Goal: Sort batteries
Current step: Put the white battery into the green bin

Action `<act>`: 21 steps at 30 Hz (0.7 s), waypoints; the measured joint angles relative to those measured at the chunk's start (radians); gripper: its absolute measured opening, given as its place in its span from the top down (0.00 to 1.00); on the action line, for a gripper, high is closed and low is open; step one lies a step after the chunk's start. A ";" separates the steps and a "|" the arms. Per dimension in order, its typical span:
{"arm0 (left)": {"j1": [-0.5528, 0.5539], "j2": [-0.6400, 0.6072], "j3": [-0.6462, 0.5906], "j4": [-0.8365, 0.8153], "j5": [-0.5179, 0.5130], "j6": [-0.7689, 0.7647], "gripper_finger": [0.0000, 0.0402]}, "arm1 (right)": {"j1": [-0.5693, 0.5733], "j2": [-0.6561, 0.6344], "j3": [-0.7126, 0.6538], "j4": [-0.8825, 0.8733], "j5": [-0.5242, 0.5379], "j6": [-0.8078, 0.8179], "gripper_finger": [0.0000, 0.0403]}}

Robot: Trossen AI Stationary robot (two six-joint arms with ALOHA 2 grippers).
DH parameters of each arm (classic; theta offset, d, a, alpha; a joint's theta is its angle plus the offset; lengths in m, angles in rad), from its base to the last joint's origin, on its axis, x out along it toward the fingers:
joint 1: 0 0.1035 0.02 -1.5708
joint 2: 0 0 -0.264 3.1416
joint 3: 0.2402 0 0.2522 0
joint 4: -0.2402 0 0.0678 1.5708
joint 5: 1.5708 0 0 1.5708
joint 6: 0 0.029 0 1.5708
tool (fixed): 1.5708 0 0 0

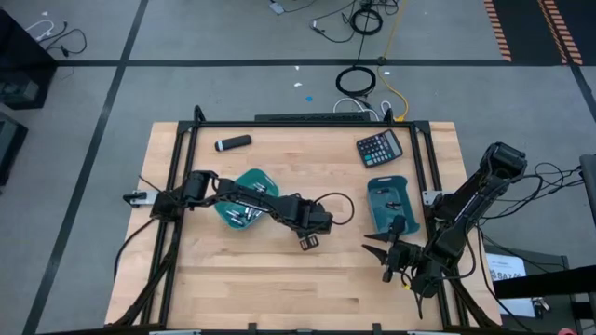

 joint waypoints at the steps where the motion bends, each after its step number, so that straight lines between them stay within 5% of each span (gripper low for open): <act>1: 0.000 0.000 0.000 -0.001 0.000 0.020 0.67 | 0.000 0.000 0.000 0.000 0.000 0.000 0.69; 11: -0.001 0.000 -0.003 -0.008 0.002 0.199 0.69 | 0.000 0.000 0.000 -0.017 -0.004 0.026 0.69; 17: -0.003 0.000 -0.003 -0.016 -0.018 0.201 0.89 | -0.001 0.000 0.000 -0.016 -0.004 0.025 0.69; 21: -0.012 0.000 -0.004 -0.015 -0.046 0.227 0.89 | -0.004 0.000 0.000 -0.016 -0.001 0.024 0.69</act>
